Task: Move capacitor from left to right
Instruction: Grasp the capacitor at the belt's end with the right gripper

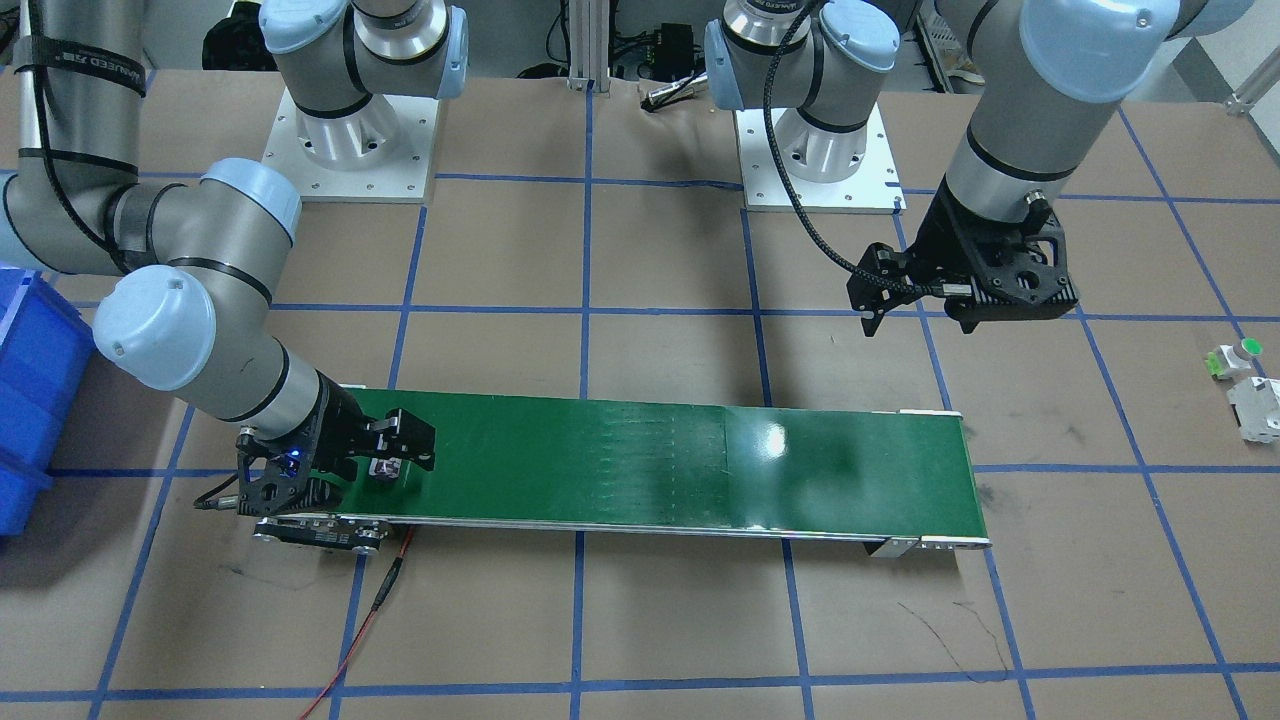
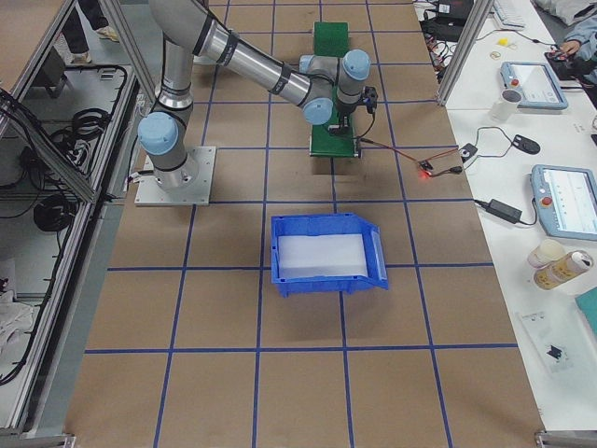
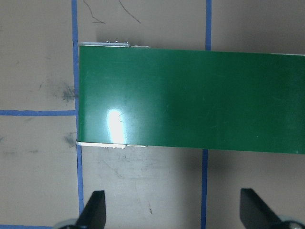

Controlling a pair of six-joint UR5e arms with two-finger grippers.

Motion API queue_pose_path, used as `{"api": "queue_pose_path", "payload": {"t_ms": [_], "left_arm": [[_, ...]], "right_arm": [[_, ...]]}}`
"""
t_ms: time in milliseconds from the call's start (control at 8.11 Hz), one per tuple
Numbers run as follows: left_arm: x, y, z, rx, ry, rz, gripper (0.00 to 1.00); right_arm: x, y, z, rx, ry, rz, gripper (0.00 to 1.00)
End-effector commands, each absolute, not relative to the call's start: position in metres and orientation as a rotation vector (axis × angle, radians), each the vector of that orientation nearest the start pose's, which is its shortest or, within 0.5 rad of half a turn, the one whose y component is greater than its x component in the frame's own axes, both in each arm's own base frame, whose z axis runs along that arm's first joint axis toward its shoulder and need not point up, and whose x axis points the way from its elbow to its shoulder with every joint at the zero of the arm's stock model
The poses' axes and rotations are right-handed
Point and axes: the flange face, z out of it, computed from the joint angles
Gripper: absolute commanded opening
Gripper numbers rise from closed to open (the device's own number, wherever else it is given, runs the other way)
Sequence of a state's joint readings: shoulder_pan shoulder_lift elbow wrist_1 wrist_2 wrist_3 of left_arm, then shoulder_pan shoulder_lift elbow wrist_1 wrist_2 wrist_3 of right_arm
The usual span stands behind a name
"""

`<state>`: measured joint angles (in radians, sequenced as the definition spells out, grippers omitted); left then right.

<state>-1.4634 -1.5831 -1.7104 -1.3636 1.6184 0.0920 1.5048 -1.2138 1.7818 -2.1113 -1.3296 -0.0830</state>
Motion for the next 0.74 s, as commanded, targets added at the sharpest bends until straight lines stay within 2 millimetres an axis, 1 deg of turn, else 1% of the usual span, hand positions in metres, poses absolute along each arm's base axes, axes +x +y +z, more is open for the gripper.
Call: {"api": "queue_pose_path", "payload": {"t_ms": [0,123,370,493,616], "left_arm": [[-0.075,-0.509,0.435,-0.026,3.09,-0.083,1.0],[-0.075,-0.509,0.434,-0.026,3.091,-0.08,1.0],[-0.075,-0.51,0.434,-0.026,3.091,-0.08,1.0],[-0.075,-0.51,0.434,-0.028,3.092,-0.081,1.0],[-0.075,-0.51,0.434,-0.028,3.092,-0.081,1.0]], "right_arm": [[0.116,-0.584,0.25,-0.03,2.948,0.024,0.1],[0.116,-0.585,0.251,-0.019,2.946,0.036,0.03],[0.116,-0.587,0.254,-0.011,2.946,0.03,0.02],[0.115,-0.587,0.26,-0.008,2.949,0.037,0.03],[0.111,-0.597,0.298,-0.035,2.992,0.0,0.03]]}}
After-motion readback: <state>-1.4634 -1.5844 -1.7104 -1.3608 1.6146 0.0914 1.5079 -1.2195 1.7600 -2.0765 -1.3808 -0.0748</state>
